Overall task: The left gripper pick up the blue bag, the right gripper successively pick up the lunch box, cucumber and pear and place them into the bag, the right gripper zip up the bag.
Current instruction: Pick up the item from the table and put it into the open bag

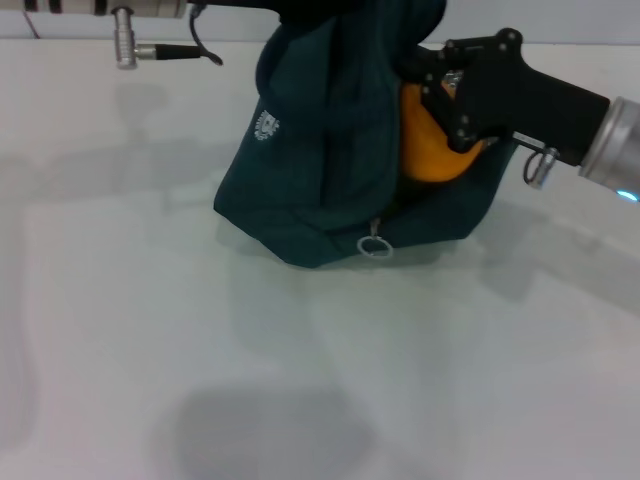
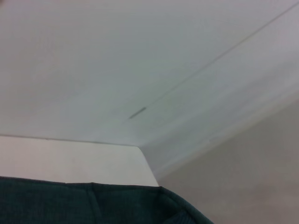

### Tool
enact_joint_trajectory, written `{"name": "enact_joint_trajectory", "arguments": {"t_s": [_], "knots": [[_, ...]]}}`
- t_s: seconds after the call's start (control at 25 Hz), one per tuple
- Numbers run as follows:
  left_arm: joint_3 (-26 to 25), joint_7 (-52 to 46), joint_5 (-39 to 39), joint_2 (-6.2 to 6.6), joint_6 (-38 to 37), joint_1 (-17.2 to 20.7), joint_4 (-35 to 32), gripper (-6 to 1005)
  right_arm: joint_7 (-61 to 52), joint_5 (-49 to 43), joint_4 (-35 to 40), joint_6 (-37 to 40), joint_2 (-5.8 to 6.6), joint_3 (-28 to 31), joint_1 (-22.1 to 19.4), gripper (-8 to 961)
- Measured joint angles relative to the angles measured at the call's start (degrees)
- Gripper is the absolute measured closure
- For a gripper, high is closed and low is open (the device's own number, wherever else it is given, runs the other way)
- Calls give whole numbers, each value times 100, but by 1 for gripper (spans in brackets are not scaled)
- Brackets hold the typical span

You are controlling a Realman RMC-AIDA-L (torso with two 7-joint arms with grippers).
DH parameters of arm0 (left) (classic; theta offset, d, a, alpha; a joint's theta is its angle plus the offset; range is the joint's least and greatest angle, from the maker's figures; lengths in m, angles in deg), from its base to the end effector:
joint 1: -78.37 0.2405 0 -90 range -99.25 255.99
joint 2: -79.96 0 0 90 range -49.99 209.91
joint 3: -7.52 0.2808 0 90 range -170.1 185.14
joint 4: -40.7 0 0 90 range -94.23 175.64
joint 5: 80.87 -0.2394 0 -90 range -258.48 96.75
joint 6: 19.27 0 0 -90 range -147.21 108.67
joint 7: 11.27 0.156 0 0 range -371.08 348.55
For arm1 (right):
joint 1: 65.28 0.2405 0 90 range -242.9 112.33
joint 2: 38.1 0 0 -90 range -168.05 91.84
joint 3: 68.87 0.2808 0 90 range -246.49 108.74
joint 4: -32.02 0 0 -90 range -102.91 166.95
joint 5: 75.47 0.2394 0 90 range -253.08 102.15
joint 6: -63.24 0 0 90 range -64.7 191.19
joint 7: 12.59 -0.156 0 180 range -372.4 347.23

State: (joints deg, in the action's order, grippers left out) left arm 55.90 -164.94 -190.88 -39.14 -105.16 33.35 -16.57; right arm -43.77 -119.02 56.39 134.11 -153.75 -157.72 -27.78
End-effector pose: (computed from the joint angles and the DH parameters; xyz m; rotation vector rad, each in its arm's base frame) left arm -0.1238 0.4538 0.0264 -2.5136 -1.6391 -0.8762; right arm 0.1918 0.4234 -0.0641 -2.3642 -0.2104 0.9523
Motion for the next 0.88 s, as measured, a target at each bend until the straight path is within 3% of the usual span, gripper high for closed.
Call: {"name": "enact_joint_trajectory", "arguments": {"t_s": [0.36, 0.88], "knots": [[203, -166, 179, 1, 9, -67, 23, 927, -51, -24, 393, 320, 65, 92, -450, 878], [198, -54, 169, -16, 62, -29, 100, 927, -816, -651, 277, 402, -7, -22, -273, 874]]}}
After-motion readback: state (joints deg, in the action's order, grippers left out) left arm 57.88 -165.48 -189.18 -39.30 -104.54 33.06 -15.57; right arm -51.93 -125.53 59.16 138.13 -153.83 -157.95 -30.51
